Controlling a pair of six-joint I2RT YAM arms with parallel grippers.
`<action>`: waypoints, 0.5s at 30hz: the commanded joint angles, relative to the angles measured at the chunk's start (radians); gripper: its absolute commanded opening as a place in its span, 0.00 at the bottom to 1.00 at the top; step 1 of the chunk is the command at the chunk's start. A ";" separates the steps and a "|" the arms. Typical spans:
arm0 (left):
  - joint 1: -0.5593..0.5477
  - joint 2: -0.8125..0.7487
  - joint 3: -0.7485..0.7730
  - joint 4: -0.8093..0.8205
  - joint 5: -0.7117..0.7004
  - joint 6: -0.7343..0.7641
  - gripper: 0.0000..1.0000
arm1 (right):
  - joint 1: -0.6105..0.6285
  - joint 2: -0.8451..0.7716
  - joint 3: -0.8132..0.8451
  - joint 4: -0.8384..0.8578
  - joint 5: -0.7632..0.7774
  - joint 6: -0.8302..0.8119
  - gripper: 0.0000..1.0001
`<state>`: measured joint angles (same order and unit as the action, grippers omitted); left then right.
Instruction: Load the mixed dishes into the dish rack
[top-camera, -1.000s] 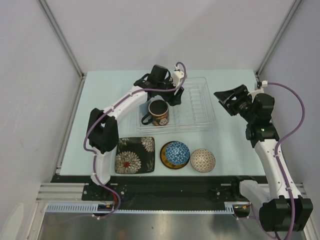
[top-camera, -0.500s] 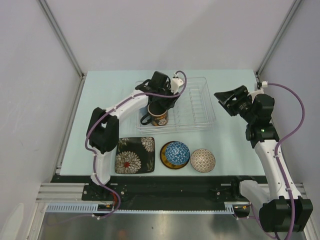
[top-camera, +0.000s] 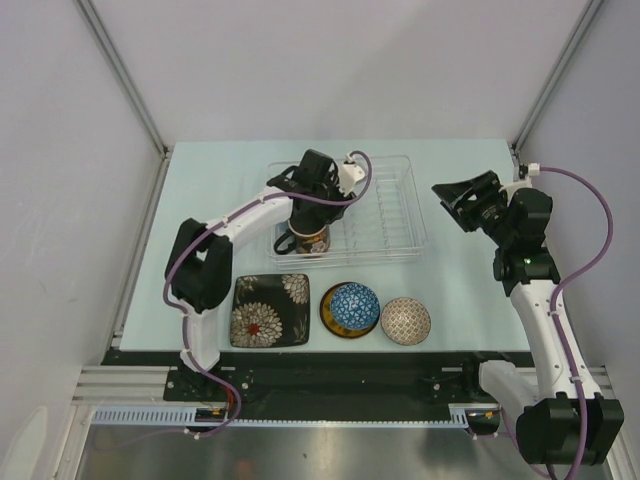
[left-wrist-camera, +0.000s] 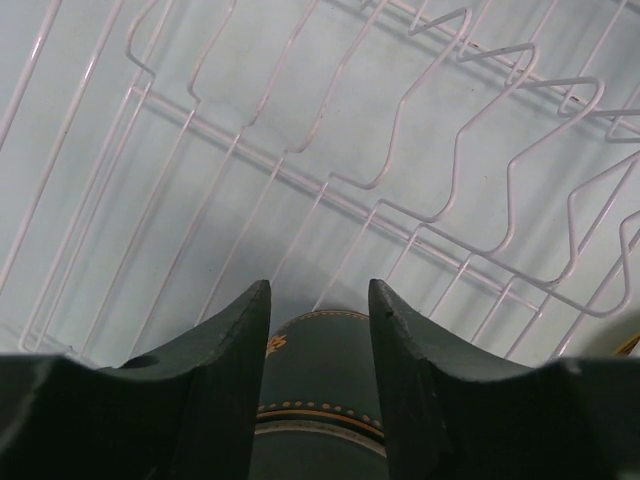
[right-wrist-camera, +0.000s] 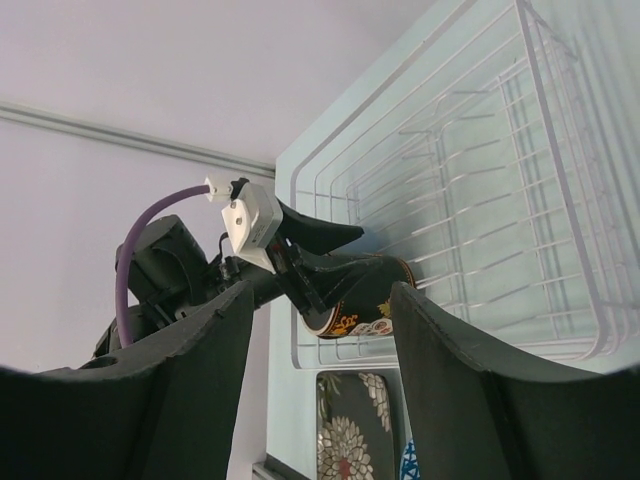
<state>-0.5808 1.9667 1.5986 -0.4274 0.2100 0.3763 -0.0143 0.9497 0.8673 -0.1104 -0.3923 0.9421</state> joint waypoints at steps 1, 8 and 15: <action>0.007 -0.058 -0.028 -0.057 -0.038 0.030 0.44 | -0.003 -0.020 0.001 0.015 -0.002 0.001 0.62; 0.007 -0.107 -0.057 -0.065 -0.030 0.019 0.36 | -0.001 -0.025 0.001 -0.023 0.010 -0.032 0.63; 0.007 -0.187 -0.100 -0.022 -0.070 -0.002 0.98 | 0.048 -0.071 0.002 -0.139 0.033 -0.155 0.67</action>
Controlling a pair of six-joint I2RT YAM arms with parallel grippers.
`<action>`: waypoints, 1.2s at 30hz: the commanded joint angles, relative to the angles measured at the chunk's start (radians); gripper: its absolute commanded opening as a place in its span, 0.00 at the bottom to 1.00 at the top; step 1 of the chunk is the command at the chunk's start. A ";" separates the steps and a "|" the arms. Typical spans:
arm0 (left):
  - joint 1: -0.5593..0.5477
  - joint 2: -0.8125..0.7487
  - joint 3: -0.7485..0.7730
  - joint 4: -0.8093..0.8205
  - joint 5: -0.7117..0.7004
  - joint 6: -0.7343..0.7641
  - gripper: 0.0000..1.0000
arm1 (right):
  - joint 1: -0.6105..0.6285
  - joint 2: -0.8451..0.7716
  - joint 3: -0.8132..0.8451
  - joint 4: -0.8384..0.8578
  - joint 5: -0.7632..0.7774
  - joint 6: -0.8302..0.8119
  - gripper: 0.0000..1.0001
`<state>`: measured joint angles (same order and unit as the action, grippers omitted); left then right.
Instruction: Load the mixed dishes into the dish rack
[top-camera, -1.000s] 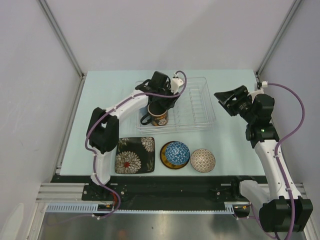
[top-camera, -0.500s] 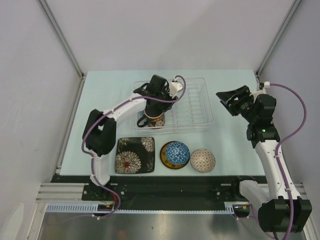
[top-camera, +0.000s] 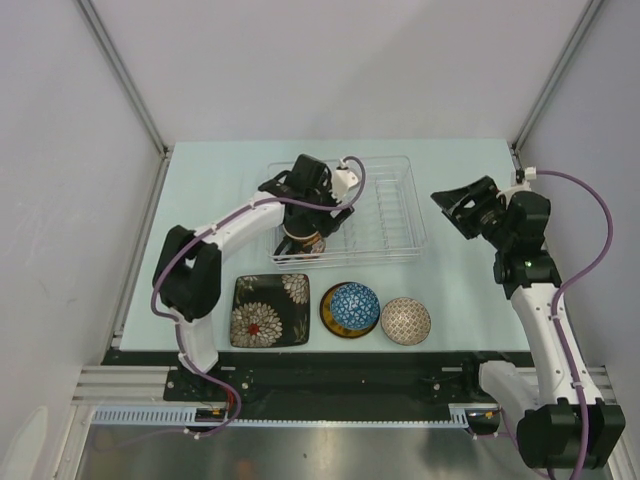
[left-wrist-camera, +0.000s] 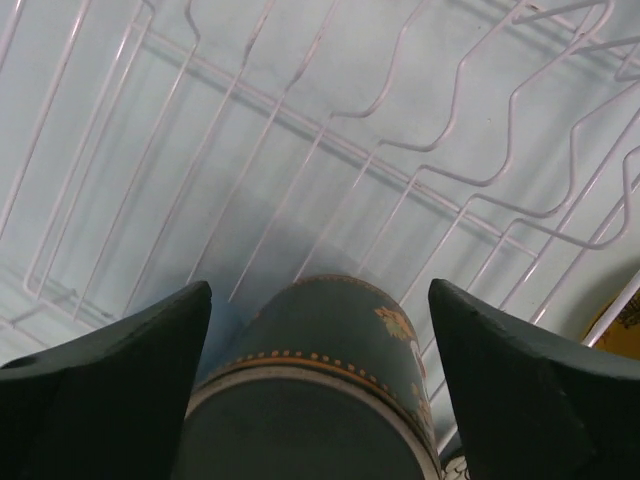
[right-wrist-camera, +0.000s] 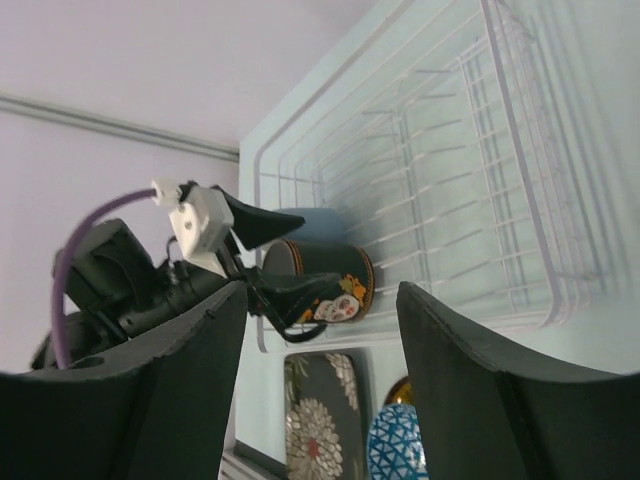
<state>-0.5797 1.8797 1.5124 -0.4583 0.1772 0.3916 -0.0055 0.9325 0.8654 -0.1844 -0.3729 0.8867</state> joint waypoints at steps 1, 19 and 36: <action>0.006 -0.125 -0.006 0.012 -0.038 -0.023 0.99 | 0.067 -0.063 0.010 -0.108 0.014 -0.142 0.67; 0.193 -0.565 -0.038 -0.140 0.159 -0.234 1.00 | 0.825 0.170 0.055 -0.431 0.541 -0.407 0.56; 0.443 -0.726 -0.248 -0.129 0.301 -0.269 1.00 | 0.831 0.350 0.055 -0.328 0.537 -0.463 0.51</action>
<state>-0.1745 1.1927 1.2819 -0.6163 0.4282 0.1539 0.8150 1.2636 0.8791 -0.5682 0.1600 0.4408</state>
